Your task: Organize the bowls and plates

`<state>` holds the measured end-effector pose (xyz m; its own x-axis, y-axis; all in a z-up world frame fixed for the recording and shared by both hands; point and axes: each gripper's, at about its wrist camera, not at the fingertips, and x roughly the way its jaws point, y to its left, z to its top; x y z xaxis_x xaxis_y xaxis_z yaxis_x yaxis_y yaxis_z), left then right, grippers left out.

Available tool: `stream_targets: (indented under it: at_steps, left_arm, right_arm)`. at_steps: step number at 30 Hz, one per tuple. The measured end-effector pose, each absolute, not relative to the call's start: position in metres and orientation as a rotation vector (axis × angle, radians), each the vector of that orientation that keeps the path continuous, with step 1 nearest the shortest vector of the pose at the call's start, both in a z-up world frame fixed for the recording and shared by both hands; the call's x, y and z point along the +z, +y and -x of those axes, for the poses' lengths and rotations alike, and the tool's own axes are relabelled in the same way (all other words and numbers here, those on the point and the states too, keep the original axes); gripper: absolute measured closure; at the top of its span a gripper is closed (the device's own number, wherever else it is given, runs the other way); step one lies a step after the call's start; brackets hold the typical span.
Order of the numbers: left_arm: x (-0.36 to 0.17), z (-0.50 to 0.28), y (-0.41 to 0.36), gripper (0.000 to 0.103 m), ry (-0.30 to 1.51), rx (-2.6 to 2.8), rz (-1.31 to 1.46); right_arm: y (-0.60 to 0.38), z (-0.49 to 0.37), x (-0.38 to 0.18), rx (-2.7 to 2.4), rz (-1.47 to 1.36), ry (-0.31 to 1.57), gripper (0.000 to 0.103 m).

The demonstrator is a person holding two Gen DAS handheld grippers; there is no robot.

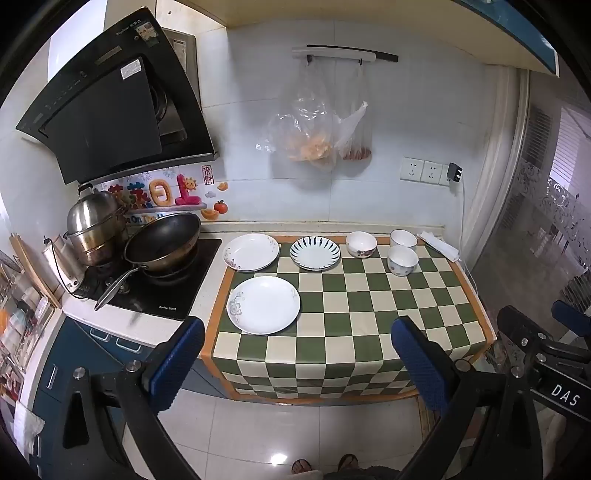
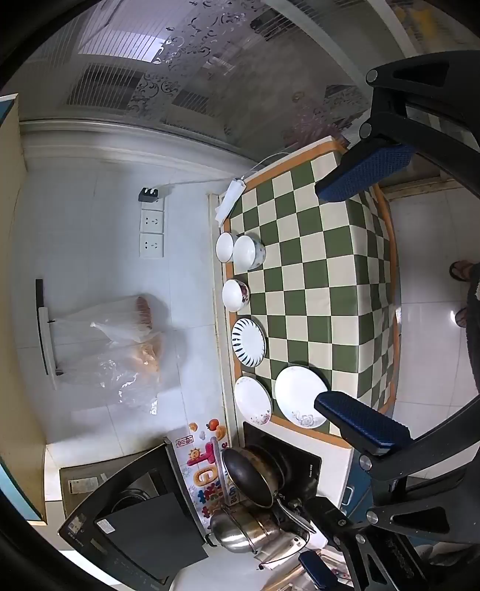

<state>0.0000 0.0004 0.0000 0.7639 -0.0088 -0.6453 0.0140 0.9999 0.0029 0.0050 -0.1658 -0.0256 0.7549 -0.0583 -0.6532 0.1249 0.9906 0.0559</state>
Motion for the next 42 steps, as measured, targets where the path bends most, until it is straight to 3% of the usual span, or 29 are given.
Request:
stream_targets:
  at_steps: [42]
  left_arm:
    - [-0.003,0.000,-0.005,0.000,0.715,-0.015,-0.014]
  right_arm:
    - [-0.170,-0.011,-0.030,-0.102,-0.107,0.743,0.000]
